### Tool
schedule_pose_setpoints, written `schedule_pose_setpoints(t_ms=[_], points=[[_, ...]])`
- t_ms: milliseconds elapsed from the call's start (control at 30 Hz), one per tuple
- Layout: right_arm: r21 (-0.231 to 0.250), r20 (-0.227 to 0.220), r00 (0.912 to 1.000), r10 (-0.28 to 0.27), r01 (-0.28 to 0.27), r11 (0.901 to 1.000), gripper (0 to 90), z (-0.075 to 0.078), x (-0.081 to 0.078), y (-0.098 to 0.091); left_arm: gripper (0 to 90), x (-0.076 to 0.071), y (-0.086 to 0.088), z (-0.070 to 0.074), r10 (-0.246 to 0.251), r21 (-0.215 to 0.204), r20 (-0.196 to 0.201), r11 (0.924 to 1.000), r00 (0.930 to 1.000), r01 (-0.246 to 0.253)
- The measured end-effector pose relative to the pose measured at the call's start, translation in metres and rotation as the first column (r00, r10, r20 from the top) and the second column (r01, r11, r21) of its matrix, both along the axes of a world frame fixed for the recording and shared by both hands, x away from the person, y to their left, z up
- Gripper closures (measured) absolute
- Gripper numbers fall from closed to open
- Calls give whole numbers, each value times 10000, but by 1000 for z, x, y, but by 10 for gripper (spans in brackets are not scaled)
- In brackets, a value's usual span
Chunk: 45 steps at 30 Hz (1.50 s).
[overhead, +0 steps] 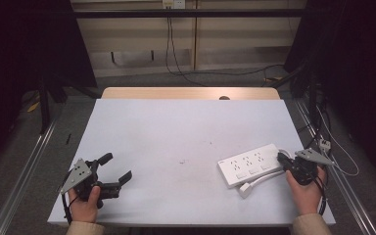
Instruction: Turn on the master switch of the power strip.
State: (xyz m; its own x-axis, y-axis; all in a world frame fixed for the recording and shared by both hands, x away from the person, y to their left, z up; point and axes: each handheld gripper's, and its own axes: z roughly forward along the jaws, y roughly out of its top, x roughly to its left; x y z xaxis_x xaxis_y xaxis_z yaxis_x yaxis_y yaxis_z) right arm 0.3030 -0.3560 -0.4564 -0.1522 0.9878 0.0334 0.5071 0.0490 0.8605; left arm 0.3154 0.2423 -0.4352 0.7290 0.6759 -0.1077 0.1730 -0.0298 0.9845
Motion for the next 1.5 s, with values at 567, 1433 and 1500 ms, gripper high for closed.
schedule_pose_setpoints(t_ms=[567,1433,1500], points=[[-222,10,10000,27,-27,9998,900,0,0,2,35,0,0,0,10,-11,-53,10000,10000,-10],[-355,-40,10000,-3,2,9994,900,0,0,4,35,0,-1,-1,-8,-36,-57,10000,10000,8],[-324,-39,10000,-19,17,9995,900,0,0,5,35,0,-1,0,-10,-42,-50,10000,10000,9]])
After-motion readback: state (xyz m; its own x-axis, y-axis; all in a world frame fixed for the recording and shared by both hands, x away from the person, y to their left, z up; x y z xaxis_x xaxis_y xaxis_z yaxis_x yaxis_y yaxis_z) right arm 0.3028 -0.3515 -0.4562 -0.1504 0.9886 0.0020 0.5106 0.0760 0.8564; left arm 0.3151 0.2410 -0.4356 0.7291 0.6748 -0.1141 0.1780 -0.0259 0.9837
